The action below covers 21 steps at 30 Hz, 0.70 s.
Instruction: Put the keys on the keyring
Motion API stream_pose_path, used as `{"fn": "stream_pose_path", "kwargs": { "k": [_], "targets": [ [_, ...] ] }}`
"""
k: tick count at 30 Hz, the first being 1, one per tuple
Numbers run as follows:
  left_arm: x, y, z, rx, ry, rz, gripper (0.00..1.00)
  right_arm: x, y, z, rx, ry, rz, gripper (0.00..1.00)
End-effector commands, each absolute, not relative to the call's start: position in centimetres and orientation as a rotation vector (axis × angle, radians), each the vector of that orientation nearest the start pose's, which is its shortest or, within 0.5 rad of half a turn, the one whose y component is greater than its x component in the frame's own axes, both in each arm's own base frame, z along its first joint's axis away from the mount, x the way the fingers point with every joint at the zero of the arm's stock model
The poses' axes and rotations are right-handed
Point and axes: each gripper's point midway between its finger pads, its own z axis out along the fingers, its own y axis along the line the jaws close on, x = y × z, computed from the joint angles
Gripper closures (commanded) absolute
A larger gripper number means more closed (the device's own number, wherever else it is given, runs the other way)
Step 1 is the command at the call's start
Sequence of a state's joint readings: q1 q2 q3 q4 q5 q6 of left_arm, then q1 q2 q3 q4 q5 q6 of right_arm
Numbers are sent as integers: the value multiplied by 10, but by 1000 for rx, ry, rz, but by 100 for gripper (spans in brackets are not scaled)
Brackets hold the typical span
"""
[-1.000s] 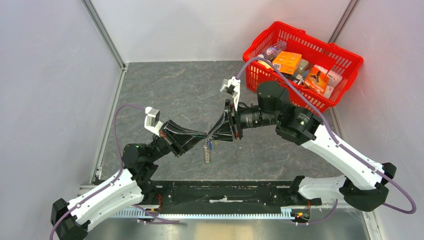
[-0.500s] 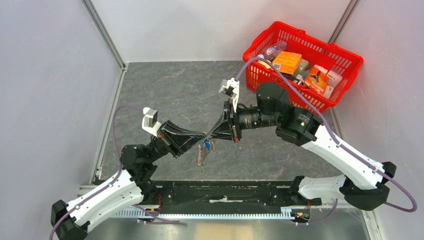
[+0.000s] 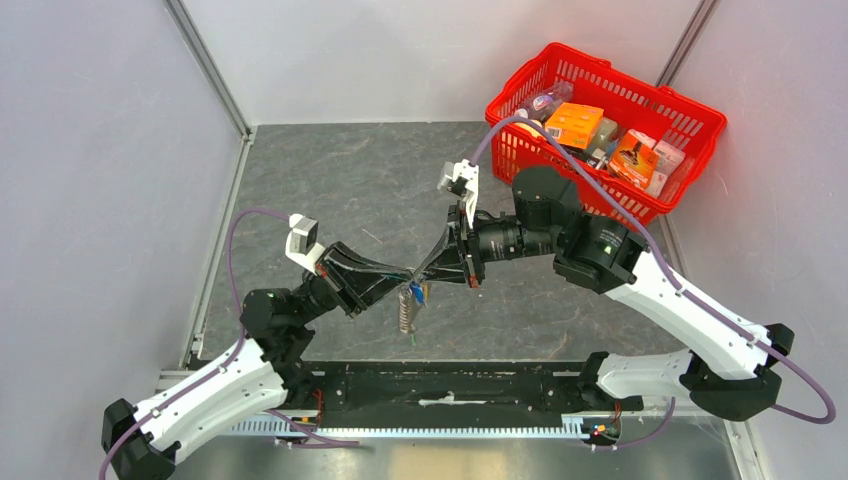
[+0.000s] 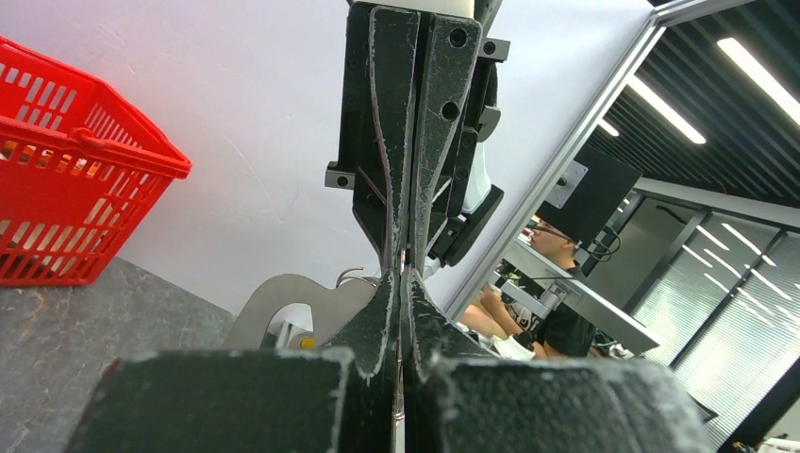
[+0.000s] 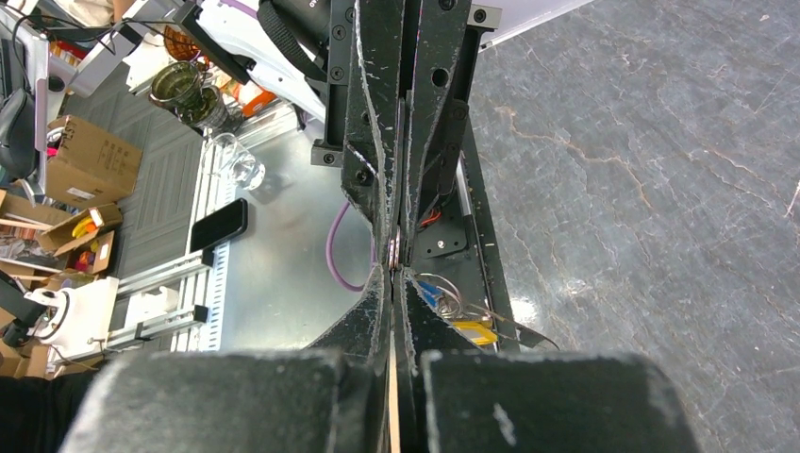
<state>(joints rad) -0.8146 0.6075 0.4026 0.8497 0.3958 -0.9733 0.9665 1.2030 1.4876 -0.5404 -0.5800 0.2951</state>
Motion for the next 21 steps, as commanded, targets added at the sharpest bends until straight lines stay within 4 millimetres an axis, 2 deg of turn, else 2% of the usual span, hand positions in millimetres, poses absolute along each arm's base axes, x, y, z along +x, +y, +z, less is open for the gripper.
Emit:
{"fn": "stream_pose_path", "kwargs": {
  "k": [1, 3, 12, 17, 21],
  "targets": [
    [82, -244, 403, 387, 1062, -1856, 98, 100, 334, 417, -1105, 1605, 1368, 100],
    [82, -244, 403, 391, 1075, -1859, 95, 98, 332, 416, -1118, 1609, 1365, 100],
    [73, -245, 410, 437, 1125, -1862, 70, 85, 317, 407, -1191, 1638, 1344, 100],
    [65, -246, 415, 515, 1172, -1844, 65, 77, 311, 403, -1233, 1646, 1352, 100],
    [58, -251, 411, 612, 1234, -1824, 64, 68, 309, 402, -1289, 1638, 1390, 100]
  ]
}}
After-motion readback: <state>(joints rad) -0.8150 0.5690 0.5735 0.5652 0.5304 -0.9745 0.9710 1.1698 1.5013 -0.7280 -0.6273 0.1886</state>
